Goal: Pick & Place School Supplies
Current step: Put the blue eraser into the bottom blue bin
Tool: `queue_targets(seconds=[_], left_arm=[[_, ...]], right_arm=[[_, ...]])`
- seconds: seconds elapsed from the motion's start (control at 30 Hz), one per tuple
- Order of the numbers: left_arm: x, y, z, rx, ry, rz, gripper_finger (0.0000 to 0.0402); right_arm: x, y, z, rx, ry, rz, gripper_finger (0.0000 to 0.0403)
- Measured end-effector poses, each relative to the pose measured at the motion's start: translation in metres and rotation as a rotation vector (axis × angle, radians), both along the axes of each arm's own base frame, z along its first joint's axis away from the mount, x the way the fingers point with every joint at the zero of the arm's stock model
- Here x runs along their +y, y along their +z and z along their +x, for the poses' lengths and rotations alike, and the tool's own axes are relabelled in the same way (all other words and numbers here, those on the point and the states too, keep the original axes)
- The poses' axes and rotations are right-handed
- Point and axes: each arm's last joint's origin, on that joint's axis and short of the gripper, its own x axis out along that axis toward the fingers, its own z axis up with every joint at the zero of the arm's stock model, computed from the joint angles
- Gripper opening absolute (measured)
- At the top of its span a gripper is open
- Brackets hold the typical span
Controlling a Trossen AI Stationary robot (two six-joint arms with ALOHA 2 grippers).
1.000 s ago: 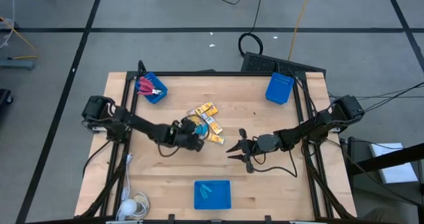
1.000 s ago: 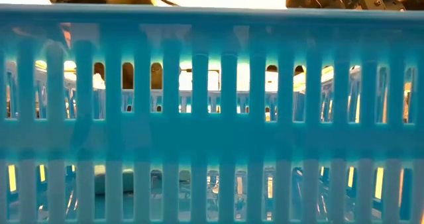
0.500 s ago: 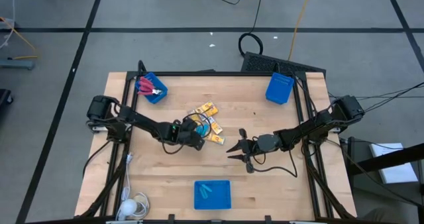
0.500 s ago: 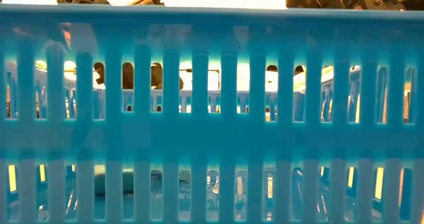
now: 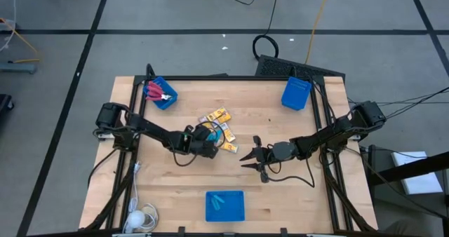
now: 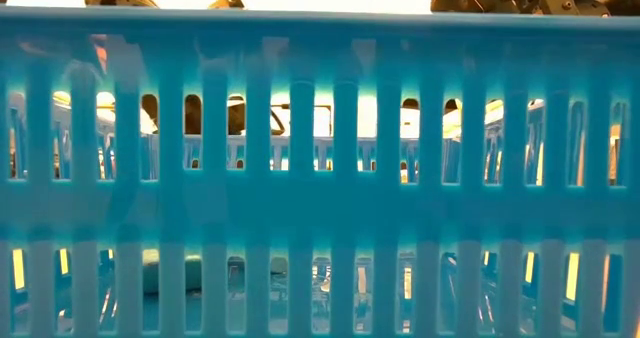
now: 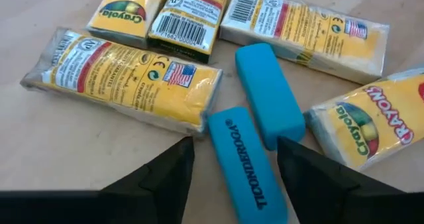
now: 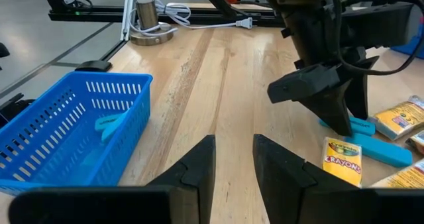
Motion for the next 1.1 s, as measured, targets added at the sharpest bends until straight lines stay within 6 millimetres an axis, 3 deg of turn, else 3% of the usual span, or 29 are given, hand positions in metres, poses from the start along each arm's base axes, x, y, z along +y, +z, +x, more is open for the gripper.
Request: queue_targets(seconds=[0.43, 0.63, 0.83, 1.1], left_arm=[[-0.01, -0.003, -0.008, 0.015, 0.08, -0.023, 0.0148], [-0.018, -0.003, -0.01, 0.032, 0.024, 0.018, 0.0113], [-0.029, 0.009, -0.013, 0.014, -0.068, 0.071, 0.0084], [-0.051, 0.029, -0.02, -0.055, -0.15, 0.1, 0.009]], right_arm=[[0.0, 0.0, 0.0, 0.002, 0.0, -0.001, 0.0091], [0.0, 0.0, 0.0, 0.005, 0.0, -0.001, 0.0091], [0.0, -0.001, 0.0, 0.006, 0.0, -0.001, 0.0091], [0.0, -0.001, 0.0, 0.006, 0.0, -0.002, 0.0091]])
